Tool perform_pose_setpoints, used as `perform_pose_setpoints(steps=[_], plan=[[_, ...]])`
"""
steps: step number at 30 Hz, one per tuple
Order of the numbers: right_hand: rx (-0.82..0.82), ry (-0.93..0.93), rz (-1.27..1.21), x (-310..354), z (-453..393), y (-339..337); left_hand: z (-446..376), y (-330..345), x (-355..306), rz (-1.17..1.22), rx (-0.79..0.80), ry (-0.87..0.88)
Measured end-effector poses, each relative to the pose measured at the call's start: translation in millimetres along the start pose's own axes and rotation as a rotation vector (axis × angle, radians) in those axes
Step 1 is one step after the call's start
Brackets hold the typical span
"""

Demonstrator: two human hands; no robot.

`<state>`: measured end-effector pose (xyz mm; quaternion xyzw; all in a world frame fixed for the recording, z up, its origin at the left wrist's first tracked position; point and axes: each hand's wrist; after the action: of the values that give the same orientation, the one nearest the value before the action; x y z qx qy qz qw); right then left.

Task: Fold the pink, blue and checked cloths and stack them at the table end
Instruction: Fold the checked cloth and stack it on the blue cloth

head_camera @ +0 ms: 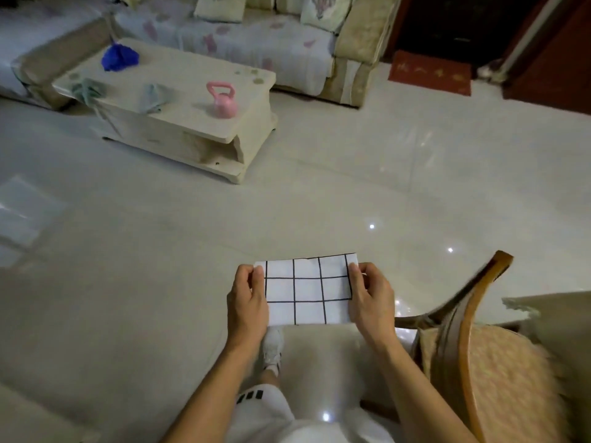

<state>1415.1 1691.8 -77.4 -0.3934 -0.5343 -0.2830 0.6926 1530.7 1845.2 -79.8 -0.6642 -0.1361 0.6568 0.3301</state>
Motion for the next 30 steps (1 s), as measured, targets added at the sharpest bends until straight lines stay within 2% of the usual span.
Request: perform_pose_setpoints(steps=[8, 13, 21, 30], plan=[[-0.138, 0.041, -0.029, 37.2, -92.9, 57.6, -139.8, 14.4, -33.9, 0.004, 0.132, 0.092], [-0.247, 0.064, -0.025, 46.2, -130.1, 66.2, -193.0, 32.0, -59.2, 0.015, 0.218, 0.155], [-0.408, 0.085, -0.010, 42.1, -188.8, 44.2, -241.8, 92.8, -107.5, 0.032, 0.340, 0.263], [-0.534, 0.128, -0.078, 29.4, -295.4, -21.5, -288.0, 205.1, -192.1, -0.005, 0.440, 0.317]])
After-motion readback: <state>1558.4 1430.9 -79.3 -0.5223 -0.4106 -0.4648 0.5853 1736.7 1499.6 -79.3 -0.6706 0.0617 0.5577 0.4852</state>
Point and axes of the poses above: each hand's wrist, its own z-axis away from the middle knuckle, its own y-axis out of the palm, x = y × z, and after that the axes turned 10 degrees about -z, right-handed
